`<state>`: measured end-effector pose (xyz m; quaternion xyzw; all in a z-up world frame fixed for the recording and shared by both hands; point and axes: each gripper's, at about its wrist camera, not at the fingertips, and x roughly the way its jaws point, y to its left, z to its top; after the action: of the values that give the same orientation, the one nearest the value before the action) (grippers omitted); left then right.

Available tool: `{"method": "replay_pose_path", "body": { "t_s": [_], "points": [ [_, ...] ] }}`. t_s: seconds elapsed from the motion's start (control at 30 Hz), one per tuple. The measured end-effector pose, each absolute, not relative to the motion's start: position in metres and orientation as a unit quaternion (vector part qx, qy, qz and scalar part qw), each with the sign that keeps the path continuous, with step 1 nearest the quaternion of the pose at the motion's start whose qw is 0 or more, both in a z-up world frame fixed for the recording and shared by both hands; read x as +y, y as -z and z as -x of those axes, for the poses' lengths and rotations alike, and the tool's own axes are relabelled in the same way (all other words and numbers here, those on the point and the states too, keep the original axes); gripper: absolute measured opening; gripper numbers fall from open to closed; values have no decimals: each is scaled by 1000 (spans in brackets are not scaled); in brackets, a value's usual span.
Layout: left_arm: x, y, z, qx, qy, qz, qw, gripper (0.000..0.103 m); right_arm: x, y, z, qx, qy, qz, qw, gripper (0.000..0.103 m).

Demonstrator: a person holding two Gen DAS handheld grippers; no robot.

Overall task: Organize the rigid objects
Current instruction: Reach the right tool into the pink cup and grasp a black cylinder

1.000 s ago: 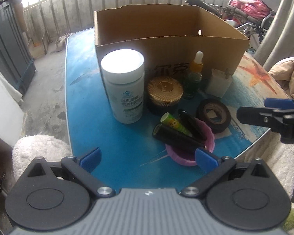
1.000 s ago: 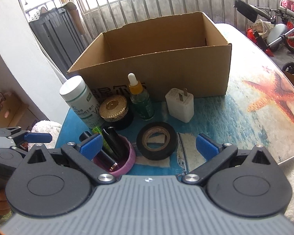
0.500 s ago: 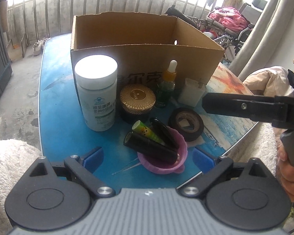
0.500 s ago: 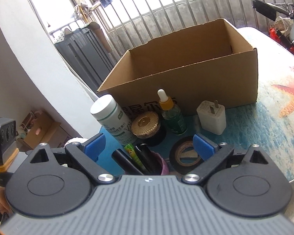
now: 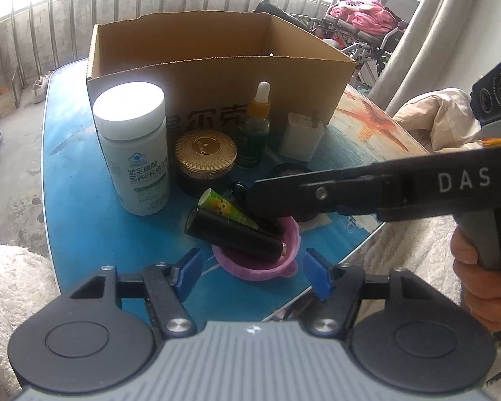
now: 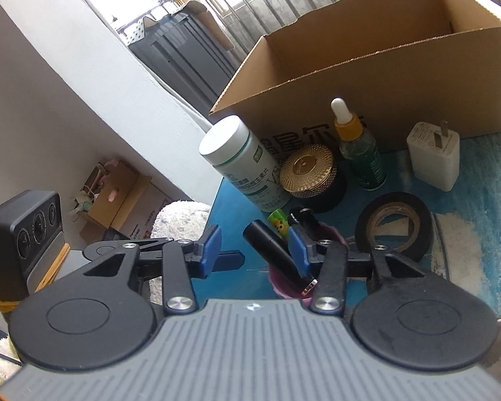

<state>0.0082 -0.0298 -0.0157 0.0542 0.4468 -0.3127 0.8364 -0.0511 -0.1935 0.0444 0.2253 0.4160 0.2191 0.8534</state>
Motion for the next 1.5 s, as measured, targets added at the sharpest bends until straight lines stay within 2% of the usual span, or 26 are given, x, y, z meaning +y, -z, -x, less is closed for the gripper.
{"method": "replay_pose_path", "body": {
  "t_s": [0.17,0.43,0.7,1.1,1.2,1.33,1.43,1.5],
  "points": [
    [-26,19,-10,445,328,-43,832,52,-186,-36,44,440,-217,-212,845,28],
    [-26,24,-17,445,349,-23,824,45,-184,-24,35,465,-203,-194,840,24],
    [-26,27,-23,448,348,-12,824,45,-183,-20,29,473,-202,-193,836,24],
    [-32,26,-23,441,333,-35,833,53,-177,-18,27,491,-207,-187,826,24],
    [-34,25,-19,439,335,-47,833,53,-182,-15,26,496,-215,-223,811,24],
    [-31,26,-19,437,336,-39,833,53,-187,-13,27,488,-214,-236,813,22],
    [-30,24,-18,432,337,-36,836,49,-185,-14,28,483,-226,-247,809,8],
    [-29,26,-19,436,338,-30,834,47,-182,-12,28,487,-220,-243,809,8]
  ]
}}
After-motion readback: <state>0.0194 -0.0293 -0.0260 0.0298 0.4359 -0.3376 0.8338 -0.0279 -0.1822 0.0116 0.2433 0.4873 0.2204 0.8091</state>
